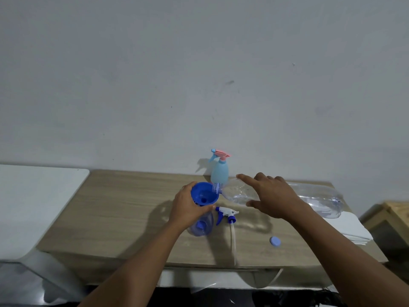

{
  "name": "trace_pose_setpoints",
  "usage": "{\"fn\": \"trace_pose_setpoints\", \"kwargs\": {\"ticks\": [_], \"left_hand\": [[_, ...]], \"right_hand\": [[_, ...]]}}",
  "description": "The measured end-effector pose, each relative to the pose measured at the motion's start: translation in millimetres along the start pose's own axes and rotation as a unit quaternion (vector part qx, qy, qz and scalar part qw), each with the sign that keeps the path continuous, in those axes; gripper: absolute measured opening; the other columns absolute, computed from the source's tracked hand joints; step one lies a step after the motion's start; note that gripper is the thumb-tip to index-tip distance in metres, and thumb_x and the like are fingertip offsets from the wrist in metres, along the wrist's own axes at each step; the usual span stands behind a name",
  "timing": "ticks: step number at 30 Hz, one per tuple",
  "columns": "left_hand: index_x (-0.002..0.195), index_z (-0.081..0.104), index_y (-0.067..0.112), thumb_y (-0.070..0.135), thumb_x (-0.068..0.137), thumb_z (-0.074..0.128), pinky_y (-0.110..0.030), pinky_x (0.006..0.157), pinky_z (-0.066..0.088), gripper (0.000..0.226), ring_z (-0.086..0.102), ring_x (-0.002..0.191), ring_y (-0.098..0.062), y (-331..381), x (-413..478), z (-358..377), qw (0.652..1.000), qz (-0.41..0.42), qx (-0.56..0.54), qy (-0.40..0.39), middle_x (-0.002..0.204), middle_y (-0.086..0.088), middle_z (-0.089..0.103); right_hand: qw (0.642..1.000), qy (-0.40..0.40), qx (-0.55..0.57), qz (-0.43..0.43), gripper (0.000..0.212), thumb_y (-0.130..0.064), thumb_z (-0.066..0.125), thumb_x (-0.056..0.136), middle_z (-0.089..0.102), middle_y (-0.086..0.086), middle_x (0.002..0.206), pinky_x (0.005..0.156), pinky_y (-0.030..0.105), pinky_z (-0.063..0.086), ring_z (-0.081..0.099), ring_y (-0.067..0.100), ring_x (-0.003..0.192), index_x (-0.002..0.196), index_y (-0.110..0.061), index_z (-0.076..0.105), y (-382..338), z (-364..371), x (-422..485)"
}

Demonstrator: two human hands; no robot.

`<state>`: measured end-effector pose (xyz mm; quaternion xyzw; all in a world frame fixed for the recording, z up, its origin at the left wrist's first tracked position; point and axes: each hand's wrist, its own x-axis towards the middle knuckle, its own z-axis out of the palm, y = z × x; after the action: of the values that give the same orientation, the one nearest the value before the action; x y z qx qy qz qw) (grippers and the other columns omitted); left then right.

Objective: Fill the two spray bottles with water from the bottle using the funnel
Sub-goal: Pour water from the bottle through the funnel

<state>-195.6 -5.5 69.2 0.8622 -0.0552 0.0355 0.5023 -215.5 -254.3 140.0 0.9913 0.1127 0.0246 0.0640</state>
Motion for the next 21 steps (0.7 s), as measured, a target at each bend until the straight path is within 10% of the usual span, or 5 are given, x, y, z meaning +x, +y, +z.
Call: {"fn": "trace_pose_setpoints", "kwargs": {"ticks": [21], "left_hand": [[0.128,0.056,0.019,0.034,0.058,0.094,-0.019,0.084,0.040,0.081,0.049,0.104,-0.004,4.1,-1.5,0.1,1.000,0.001,0.009,-0.001,0.110,0.017,0.049]], "right_hand": [[0.997,0.016,-0.072,-0.011,0.083,-0.053,0.063,0.089,0.053,0.005,0.131,0.103,0.043,0.039,0.058,0.025,0.113,0.152,-0.044,0.009,0.7,-3.7,2.9]]}}
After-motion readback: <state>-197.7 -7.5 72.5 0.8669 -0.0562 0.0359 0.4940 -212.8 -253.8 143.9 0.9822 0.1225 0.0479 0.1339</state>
